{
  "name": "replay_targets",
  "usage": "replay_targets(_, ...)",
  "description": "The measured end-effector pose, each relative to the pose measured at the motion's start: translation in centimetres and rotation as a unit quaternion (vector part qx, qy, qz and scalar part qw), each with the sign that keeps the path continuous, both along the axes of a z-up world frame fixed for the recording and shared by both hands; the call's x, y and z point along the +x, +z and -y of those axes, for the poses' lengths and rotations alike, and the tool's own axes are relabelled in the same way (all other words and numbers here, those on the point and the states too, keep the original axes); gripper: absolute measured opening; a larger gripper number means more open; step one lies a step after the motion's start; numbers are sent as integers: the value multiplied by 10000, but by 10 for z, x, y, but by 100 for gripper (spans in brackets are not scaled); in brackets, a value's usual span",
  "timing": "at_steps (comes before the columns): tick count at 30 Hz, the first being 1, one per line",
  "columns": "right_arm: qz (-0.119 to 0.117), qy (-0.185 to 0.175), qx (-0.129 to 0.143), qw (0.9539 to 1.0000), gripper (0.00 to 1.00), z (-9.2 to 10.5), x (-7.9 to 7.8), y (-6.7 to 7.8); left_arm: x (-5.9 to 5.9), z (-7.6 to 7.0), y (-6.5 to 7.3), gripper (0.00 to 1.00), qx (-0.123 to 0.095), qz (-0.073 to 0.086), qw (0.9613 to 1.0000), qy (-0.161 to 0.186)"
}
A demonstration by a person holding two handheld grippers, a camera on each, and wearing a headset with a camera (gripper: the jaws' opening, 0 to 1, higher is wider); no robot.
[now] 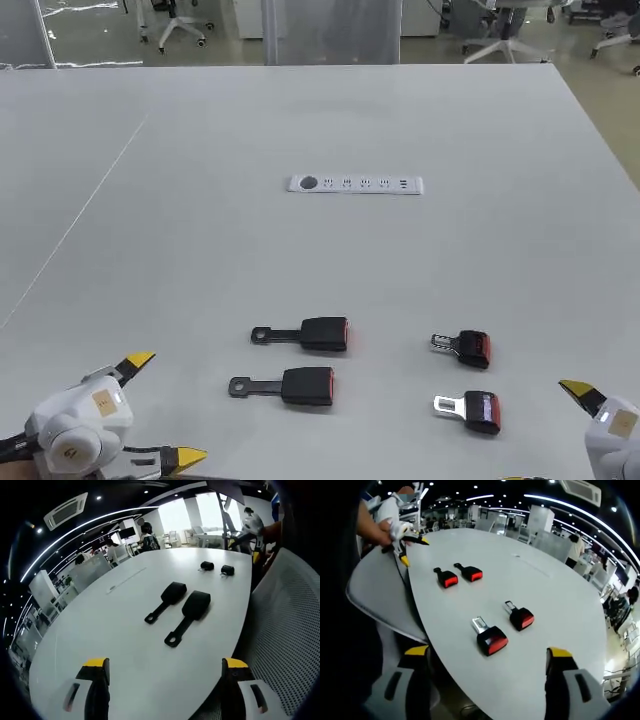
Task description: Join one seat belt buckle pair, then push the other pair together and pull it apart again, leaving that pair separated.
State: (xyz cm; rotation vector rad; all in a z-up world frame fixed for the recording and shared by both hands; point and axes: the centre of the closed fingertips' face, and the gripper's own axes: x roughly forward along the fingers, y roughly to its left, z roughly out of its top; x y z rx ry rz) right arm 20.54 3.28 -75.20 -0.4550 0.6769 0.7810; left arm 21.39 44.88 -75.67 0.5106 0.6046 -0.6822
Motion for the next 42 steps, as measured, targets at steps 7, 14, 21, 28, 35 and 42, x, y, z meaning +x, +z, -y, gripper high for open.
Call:
replay_targets(7, 32, 10, -19, 10000, 96, 1, 3, 0, 0, -1, 2, 94, 17, 42, 10000, 5)
replay_targets(14, 31, 35, -30, 10000, 96, 2, 1, 0, -1, -2, 0, 94, 93, 9, 10000, -10)
replay_targets(21, 9, 10, -48, 10000, 96, 6, -1, -1, -2, -2, -1, 93, 150, -7, 9999, -14)
replay_targets(28, 9, 19, -57, 10000, 95, 6, -4, -1, -2, -3, -2, 93, 191, -13, 9998, -29)
replay_targets(35, -25, 4, -88, 10000, 95, 6, -7, -2, -3, -2, -2, 92, 183, -7, 9998, -83)
replay_targets(42, -32, -15, -101, 9999, 95, 4, -8, -2, -2, -2, 0, 92, 173, 28, 9998, -83)
